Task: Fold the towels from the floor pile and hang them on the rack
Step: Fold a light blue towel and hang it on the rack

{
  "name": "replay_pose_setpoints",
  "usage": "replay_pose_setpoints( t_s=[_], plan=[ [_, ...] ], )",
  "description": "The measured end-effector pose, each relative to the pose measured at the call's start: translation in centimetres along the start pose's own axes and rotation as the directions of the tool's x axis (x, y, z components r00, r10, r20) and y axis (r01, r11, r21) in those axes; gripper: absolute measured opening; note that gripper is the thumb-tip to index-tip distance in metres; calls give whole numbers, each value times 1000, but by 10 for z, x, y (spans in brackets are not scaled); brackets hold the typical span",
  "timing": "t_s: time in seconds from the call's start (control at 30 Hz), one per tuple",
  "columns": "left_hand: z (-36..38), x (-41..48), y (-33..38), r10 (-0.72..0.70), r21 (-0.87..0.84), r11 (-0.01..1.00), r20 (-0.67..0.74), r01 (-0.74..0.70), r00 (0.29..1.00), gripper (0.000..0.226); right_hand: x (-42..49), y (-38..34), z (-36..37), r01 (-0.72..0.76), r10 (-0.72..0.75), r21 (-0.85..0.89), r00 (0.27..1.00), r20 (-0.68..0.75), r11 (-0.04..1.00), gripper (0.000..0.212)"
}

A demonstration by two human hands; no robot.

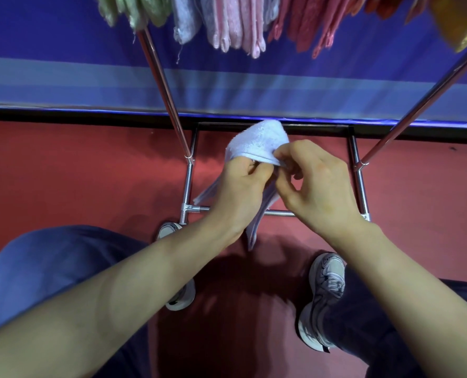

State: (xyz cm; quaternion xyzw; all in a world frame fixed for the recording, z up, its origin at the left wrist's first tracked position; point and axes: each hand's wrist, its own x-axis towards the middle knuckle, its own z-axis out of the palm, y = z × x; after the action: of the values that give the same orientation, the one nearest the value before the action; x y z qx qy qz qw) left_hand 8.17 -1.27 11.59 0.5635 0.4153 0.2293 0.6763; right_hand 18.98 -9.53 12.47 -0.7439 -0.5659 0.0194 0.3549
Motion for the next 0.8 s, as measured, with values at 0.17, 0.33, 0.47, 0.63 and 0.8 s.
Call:
replay_pose_setpoints(
  t_s=[0.17, 0.33, 0.47, 0.63, 0.8],
  plan=[
    [1, -2, -3, -23, 57, 998, 44, 21, 999, 35, -1, -5, 2, -5, 2, -66, 999, -47, 998, 15],
    [3, -5, -5, -40, 273, 962, 70, 19, 997, 39, 0, -2, 1, 14, -32, -173, 994, -104, 985, 16],
    [6, -10, 1, -119, 78, 991, 157, 108, 980, 25, 0, -1, -1, 14, -38, -183, 991, -129, 983, 14],
    [0, -11, 21, -175, -106, 972, 259, 208, 950, 27, 3, -1, -5, 153, -165, -134, 983, -80, 979, 3],
    [-3, -10, 26, -219, -209, 943, 202, 261, 955, 34, 3, -5, -4, 74, -73, -144, 997, 10, 987, 26]
  ],
)
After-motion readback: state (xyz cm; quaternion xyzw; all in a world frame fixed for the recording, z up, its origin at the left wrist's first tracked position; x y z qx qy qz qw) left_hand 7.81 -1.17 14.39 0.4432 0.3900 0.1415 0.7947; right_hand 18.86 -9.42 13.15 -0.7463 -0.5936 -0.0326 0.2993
